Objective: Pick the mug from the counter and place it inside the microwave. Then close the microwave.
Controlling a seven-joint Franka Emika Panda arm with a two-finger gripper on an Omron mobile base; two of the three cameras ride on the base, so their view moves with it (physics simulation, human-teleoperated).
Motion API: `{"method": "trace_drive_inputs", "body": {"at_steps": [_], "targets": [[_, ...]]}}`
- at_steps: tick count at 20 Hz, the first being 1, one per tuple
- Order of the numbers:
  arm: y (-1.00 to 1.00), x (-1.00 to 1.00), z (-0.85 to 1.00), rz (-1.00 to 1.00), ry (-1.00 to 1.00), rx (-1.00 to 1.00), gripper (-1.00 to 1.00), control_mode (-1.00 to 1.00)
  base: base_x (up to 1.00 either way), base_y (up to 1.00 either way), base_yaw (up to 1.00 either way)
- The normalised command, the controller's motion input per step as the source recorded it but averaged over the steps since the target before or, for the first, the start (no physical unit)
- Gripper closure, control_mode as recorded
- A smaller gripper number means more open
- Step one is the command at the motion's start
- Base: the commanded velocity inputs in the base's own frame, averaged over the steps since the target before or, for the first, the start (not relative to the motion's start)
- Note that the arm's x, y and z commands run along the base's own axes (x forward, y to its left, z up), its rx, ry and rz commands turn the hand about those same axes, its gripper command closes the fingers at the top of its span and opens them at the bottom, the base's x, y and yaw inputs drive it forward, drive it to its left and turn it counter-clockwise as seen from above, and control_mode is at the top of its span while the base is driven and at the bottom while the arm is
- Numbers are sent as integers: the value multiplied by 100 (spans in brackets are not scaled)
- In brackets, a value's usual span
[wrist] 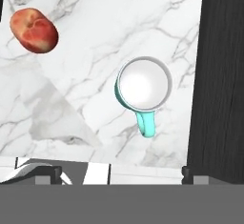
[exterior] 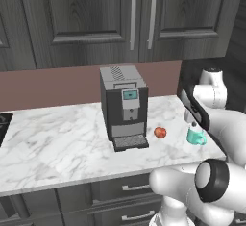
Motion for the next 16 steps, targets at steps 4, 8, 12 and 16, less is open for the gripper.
{"method": "trace_drive_inputs", "body": {"at_steps": [4, 8, 12, 16], "targets": [[0, 0, -22, 9, -4, 0, -100, -100, 0, 0, 0], [-2, 0, -36, 6, -11, 1, -100, -100, 0, 0, 0], [-3, 0, -25, 8, -7, 2, -100, -100, 0, 0, 0], [-4, -3, -3, 5, -1, 0, -100, -100, 0, 0, 0]]}}
